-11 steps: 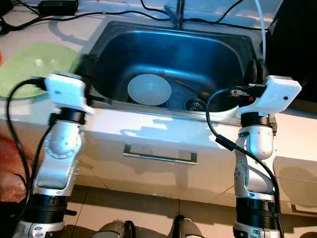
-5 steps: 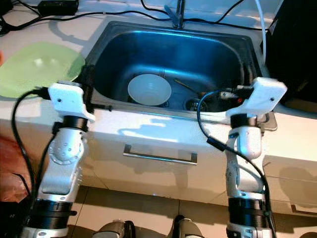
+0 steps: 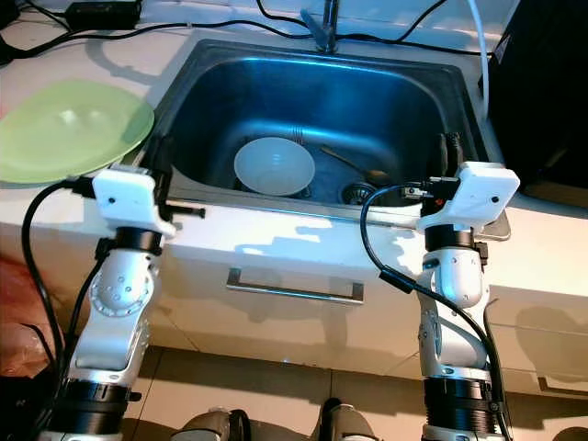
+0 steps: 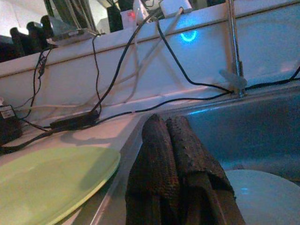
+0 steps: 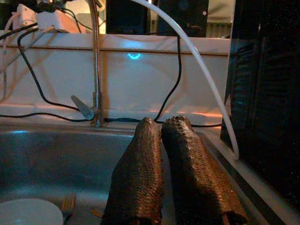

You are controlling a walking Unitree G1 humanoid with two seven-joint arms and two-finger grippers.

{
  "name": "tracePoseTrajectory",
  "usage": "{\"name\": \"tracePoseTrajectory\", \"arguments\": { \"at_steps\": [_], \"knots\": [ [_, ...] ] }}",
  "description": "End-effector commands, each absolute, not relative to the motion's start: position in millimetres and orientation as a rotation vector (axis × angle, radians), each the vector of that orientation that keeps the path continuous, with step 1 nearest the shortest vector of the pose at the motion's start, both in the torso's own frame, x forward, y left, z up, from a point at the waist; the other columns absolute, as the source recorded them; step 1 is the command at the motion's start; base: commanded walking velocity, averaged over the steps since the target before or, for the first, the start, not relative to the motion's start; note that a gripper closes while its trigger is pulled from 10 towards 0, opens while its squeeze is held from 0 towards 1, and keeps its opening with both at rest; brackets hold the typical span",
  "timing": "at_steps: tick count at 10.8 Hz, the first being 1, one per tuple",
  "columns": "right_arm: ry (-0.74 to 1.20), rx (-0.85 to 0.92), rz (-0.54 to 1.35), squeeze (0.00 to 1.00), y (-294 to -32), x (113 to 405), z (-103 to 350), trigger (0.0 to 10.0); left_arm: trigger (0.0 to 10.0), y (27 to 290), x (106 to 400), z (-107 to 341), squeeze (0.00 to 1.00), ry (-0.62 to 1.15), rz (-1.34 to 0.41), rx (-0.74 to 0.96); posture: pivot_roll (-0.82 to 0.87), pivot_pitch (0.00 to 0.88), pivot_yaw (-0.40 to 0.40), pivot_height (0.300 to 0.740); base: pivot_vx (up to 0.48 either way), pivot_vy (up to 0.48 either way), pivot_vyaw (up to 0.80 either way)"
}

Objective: Kitchen organization

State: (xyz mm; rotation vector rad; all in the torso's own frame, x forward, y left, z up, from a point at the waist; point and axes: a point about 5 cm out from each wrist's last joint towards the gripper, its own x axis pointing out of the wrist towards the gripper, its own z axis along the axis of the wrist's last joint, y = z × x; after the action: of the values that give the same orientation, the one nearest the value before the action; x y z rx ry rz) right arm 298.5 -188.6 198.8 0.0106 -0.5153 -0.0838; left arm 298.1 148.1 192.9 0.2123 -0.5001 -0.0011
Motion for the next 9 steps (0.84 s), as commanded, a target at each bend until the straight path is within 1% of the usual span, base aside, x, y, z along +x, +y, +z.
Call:
{"name": "tracePoseTrajectory", "arguments": {
  "at_steps": [1,3,6,9],
  "knots": [
    [-0.52,0.017,-0.11,0.0,-192,296,196,10.0,10.0,144,298,193,0.0,-0.518,-0.007,0.203,0.05,0.161,-0.012,0.74,0.0,0.0,0.0],
    [-0.503,0.01,-0.104,0.0,-190,296,189,10.0,10.0,140,299,189,0.0,-0.513,-0.009,0.193,0.05,0.16,-0.014,0.74,0.0,0.0,0.0],
    [-0.463,-0.013,-0.118,0.0,-198,293,176,10.0,10.0,151,294,183,0.0,-0.493,0.009,0.228,0.05,0.158,-0.012,0.74,0.0,0.0,0.0],
    [-0.464,-0.015,-0.131,0.0,-200,290,176,10.0,10.0,152,291,179,0.0,-0.484,0.003,0.234,0.04,0.155,-0.008,0.74,0.0,0.0,0.0]
  ]
}}
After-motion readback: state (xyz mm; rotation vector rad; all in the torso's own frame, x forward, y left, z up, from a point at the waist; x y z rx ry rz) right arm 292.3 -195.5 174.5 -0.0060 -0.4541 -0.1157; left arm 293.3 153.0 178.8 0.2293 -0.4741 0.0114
